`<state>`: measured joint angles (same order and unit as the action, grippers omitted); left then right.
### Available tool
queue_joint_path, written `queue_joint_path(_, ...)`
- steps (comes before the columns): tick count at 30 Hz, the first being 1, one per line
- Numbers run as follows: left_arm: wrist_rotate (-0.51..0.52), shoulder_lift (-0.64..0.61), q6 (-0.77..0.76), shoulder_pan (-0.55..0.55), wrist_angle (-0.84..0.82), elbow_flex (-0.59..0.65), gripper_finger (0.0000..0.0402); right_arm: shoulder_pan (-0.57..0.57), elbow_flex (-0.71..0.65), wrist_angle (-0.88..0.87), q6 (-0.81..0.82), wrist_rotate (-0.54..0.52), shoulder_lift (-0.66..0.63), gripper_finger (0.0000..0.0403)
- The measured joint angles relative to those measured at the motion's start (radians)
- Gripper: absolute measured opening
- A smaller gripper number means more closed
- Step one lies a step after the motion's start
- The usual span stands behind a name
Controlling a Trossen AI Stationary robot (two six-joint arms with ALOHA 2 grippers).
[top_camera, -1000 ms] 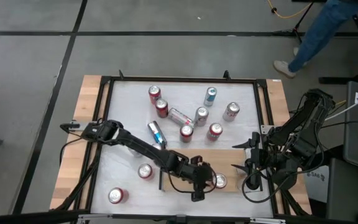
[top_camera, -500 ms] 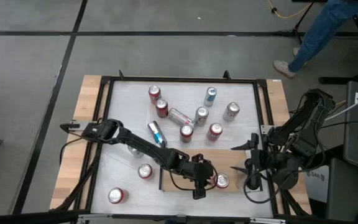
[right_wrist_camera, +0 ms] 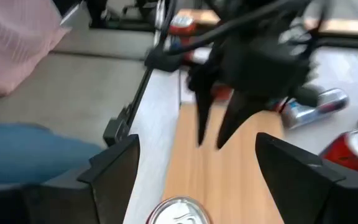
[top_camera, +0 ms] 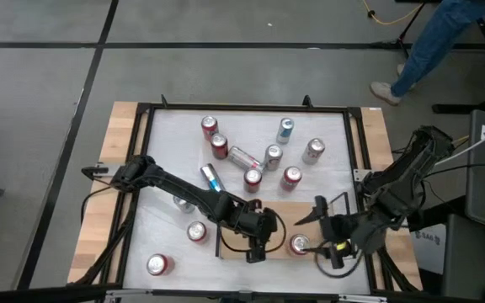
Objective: Place canned beverage on shelf
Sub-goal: Adjust the orange soda can on the shelf
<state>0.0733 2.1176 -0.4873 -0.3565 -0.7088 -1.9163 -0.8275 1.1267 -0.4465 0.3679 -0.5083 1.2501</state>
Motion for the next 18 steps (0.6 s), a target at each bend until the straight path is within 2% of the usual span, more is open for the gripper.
queue_joint_path(7,-0.010,-0.011,0.000,-0.005,-0.053,0.000,0.0094,0.025,0.000,-0.001,-0.001,0.136,0.071,0.0310)
queue_joint_path(18,-0.012,-0.011,0.000,-0.008,-0.059,0.000,0.0094,0.023,0.000,-0.083,0.021,0.293,0.097,0.0310)
